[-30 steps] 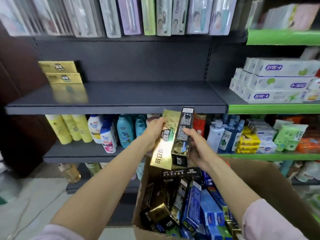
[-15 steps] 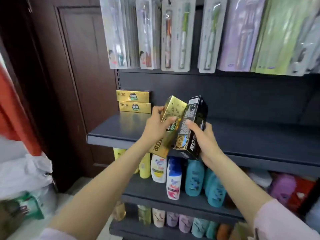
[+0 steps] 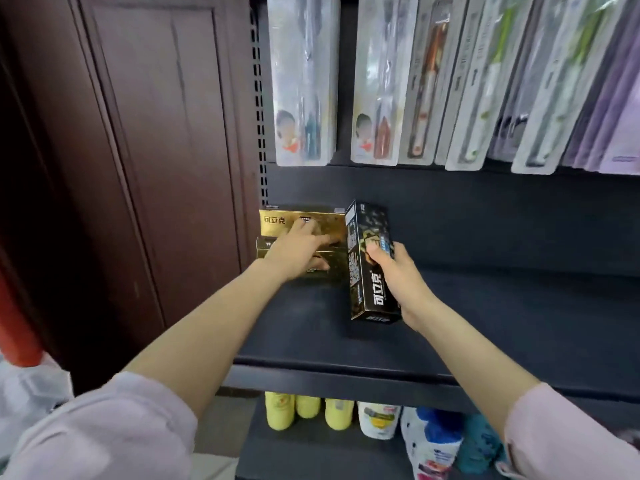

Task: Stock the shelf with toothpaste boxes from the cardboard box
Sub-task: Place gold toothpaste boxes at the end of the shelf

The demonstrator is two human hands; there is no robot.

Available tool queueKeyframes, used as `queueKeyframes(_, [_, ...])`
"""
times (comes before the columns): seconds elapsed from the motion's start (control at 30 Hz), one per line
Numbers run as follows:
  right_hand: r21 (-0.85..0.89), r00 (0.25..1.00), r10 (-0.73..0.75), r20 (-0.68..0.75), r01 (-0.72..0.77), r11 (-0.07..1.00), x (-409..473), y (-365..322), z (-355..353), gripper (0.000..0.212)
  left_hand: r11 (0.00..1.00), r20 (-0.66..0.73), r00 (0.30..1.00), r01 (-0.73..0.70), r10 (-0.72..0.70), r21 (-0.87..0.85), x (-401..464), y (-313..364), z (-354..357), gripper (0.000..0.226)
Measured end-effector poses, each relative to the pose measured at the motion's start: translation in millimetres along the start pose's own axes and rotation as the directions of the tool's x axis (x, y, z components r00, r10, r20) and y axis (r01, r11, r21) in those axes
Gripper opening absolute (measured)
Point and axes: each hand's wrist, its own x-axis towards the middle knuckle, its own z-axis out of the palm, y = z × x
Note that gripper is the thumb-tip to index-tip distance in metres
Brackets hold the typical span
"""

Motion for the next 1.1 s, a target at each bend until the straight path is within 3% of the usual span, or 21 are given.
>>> queueKeyframes(0.13, [-0.038,1.0,-0.01,-0.03,0.009,0.999,17.9,4.8,6.2,0.028,0.995,0.0,0.999,0.043,-0.043,0.085,13.8,-11.4,23.6,0.057])
queueKeyframes(0.3, [-0.153,0.999,-0.026,0.02,0.029,0.988,34.3,3.4,12.7,0.034,0.985,0.051,0.984,0.17,-0.172,0.041,15.1,-12.9,39.1,0.063])
queueKeyframes(0.37, [-0.178,0.996,-0.057,0.07,0.069,0.982,37.8,2.7,19.3,0.037,0.974,0.034,0.983,0.185,-0.182,-0.134,16.5,-20.1,40.5,0.063])
queueKeyframes(0.47, [-0.211,0.988,-0.106,0.115,0.128,0.969,44.0,2.2,32.1,0.039,0.801,-0.021,0.977,0.16,-0.21,-0.577,10.2,-40.3,41.3,0.053])
queueKeyframes(0.53, [-0.254,0.99,-0.131,0.06,0.142,0.957,50.3,1.3,41.5,0.038,0.773,-0.09,0.957,0.166,-0.276,-0.613,1.5,-54.9,40.3,0.051])
queueKeyframes(0.6, [-0.384,0.986,-0.169,0.008,0.159,0.91,57.9,-3.5,51.6,0.038,0.799,-0.139,0.903,0.278,-0.407,-0.534,-5.1,-71.1,39.3,0.053])
queueKeyframes(0.67, [-0.485,0.977,-0.21,0.034,0.2,0.851,66.3,-11.7,63.0,0.043,0.71,-0.14,0.848,0.325,-0.511,-0.624,-8.2,-86.8,38.1,0.057])
queueKeyframes(0.73, [-0.56,0.961,-0.256,0.102,0.268,0.784,71.7,-20.8,73.1,0.054,0.613,-0.181,0.84,0.209,-0.512,-0.762,-10.8,-96.5,34.0,0.065])
queueKeyframes(0.8, [-0.703,0.945,-0.274,0.177,0.316,0.638,75.6,-26.8,83.5,0.061,0.556,-0.225,0.852,0.09,-0.473,-0.826,-14.2,-98.6,28.1,0.076])
queueKeyframes(0.87, [-0.752,0.94,-0.274,0.201,0.327,0.572,78.7,-25.4,93.1,0.062,0.468,-0.187,0.861,0.066,-0.473,-0.881,-14.2,-92.7,21.1,0.079])
queueKeyframes(0.97, [-0.44,0.978,-0.203,0.055,0.206,0.874,81.4,-14.0,110.1,0.05,0.195,0.007,0.869,0.119,-0.495,-0.973,-11.1,-80.2,15.2,0.064])
queueKeyframes(1.0, [-0.288,0.989,-0.15,0.008,0.146,0.947,81.2,-10.3,115.4,0.043,0.166,0.041,0.891,0.129,-0.451,-0.978,-9.2,-76.8,15.0,0.063])
queueKeyframes(1.07, [-0.088,0.996,-0.068,-0.061,0.063,0.994,83.7,-4.0,120.2,0.033,0.252,0.044,0.952,0.124,-0.302,-0.96,-8.3,-70.4,14.1,0.062])
queueKeyframes(1.1, [-0.106,0.993,-0.068,-0.094,0.058,0.993,82.6,-4.2,119.8,0.032,0.312,0.023,0.97,0.101,-0.244,-0.945,-8.0,-69.3,12.3,0.062])
